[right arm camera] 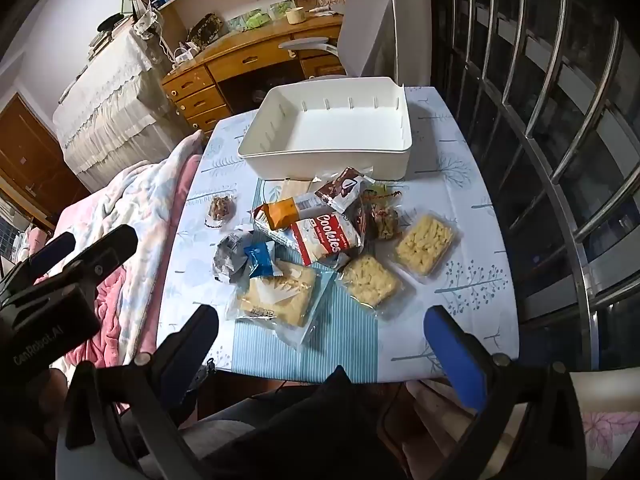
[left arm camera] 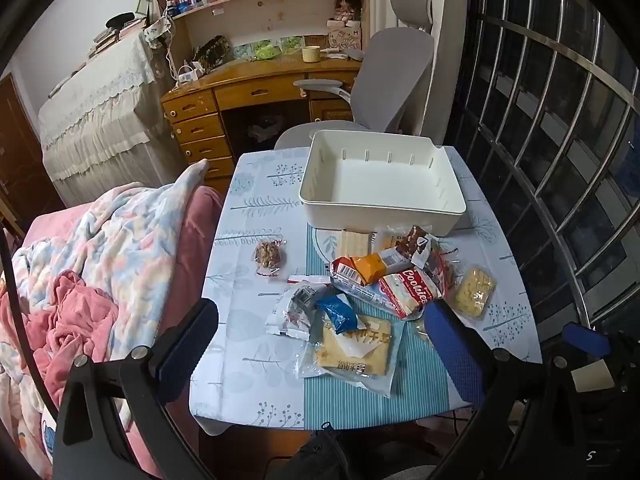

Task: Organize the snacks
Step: 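Move both tools toward the snack pile in front of the white tray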

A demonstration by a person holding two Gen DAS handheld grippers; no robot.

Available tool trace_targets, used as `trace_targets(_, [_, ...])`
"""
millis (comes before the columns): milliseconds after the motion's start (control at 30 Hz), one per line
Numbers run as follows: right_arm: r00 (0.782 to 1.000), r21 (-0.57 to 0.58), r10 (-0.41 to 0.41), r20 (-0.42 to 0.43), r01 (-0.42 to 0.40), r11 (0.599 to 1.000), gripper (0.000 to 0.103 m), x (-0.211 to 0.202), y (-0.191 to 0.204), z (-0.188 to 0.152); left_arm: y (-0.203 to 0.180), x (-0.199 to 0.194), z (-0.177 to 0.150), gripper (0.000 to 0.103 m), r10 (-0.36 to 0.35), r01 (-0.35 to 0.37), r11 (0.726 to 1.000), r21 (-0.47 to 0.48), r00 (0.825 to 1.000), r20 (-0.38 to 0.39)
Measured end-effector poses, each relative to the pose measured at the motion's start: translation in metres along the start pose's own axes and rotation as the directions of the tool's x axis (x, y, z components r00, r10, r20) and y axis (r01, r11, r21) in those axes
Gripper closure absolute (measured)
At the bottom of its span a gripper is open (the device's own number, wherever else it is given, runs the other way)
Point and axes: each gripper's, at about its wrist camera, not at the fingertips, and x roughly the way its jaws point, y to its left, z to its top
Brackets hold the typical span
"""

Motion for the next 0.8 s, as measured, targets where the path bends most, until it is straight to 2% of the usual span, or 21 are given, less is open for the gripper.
trace_targets(33, [1.0,0.0,-0.001,0.0,0.001,1.0,0.0,0.0,0.001,0.0,0.001,0.001,0.0,0.001,-0.02,0.02,1.0,-0.014,1.0,-0.013])
trace_targets(200, [1.0,0.002,-0.003,-0.002,0.003,1.0,0.0,0.001,0.003,-0.001,-0.001,0.0,0.0,0.001,0.004,-0.004,1.0,0.003,1.0,0.003])
trace_targets(567, [1.0,0.002,-0.01,-0.006,0.01,1.0,0.0,0.002,0.012,-0.004,-0.002,0.0,-0.001,0.001,-0.007,0.007,1.0,0.0,1.0,0.003])
trace_targets(767, [1.0,0.003,-0.008,-0.018,0.008,1.0,0.0,0.0,0.017,-0.001,-0.006,0.014,0.001,0.001,-0.019,0.019,1.0,0.004,1.0,-0.002])
trace_targets(800, [1.0,0.003,-0.008,-0.019,0.008,1.0,0.0,0.003,0.015,-0.005,0.007,0.013,0.001,0.001,-0.031,0.031,1.0,0.006,1.0,0.002])
